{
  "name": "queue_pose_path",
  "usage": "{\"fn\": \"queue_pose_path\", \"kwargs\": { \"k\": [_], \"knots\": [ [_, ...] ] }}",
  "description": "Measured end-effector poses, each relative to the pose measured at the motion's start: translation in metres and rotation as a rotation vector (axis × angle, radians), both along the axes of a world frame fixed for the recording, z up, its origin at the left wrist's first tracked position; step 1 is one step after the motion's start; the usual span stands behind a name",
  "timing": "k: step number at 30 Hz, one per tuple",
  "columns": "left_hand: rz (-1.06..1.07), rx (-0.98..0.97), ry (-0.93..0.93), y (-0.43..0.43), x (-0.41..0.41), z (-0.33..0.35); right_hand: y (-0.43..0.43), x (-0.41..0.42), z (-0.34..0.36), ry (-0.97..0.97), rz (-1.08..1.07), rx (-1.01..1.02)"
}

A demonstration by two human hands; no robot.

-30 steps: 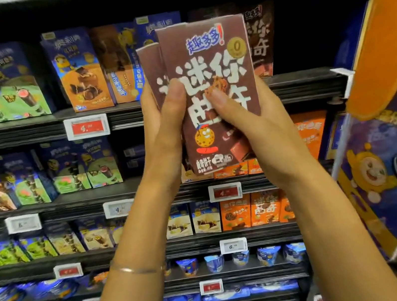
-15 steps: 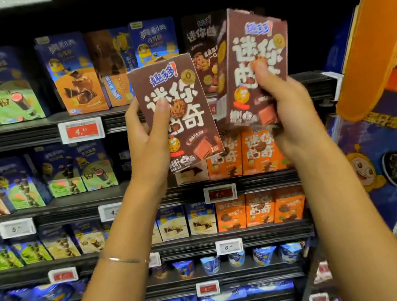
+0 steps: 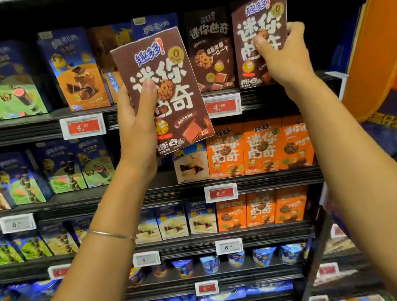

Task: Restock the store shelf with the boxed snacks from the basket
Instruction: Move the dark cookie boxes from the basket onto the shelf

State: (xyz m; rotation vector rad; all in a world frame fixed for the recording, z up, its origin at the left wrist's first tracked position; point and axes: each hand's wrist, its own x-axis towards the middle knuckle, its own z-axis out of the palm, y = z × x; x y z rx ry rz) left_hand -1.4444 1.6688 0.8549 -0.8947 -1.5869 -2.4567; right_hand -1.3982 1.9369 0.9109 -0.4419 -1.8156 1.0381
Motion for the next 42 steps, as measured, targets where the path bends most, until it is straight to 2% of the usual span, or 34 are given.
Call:
{"fn": "queue_pose_path", "kwargs": {
  "k": [3,13,16,17,19,21,22,24,27,30,33,42],
  "knots": [
    [-0.013,-0.007,0.010,0.002,-0.001,0.001,0.007,-0.010,-0.001,-0.027,0.020,-0.003],
    [-0.046,-0.006,0.031,0.013,-0.005,0.009,0.005,-0.020,0.002,-0.180,-0.162,0.073],
    [-0.059,-0.002,0.042,0.017,-0.005,0.012,-0.018,0.001,-0.005,-0.075,-0.229,0.149],
    [-0.062,0.001,0.043,0.018,-0.006,0.013,-0.031,0.010,-0.008,-0.011,-0.170,0.185],
    [-0.068,0.006,0.042,0.025,-0.006,0.014,-0.060,0.027,-0.013,0.082,0.111,0.177],
    [-0.073,0.004,0.048,0.036,-0.004,0.016,-0.087,0.037,-0.018,0.034,0.371,0.117],
    [-0.077,0.008,0.043,0.043,-0.003,0.017,-0.096,0.040,-0.020,-0.004,0.410,0.122],
    [-0.093,0.021,0.026,0.054,0.001,0.024,-0.102,0.041,-0.024,-0.004,0.382,0.155],
    [-0.155,-0.008,-0.013,0.061,0.004,0.035,-0.093,0.045,-0.023,0.030,0.387,0.100],
    [-0.028,-0.075,0.027,0.068,-0.002,0.038,-0.075,0.051,-0.019,0.085,0.434,-0.033],
    [0.076,-0.127,0.073,0.077,-0.014,0.039,-0.054,0.057,-0.013,0.171,0.369,-0.117],
    [0.216,-0.166,0.145,0.092,-0.024,0.043,-0.011,0.063,-0.015,0.219,0.155,-0.154]
  ]
}}
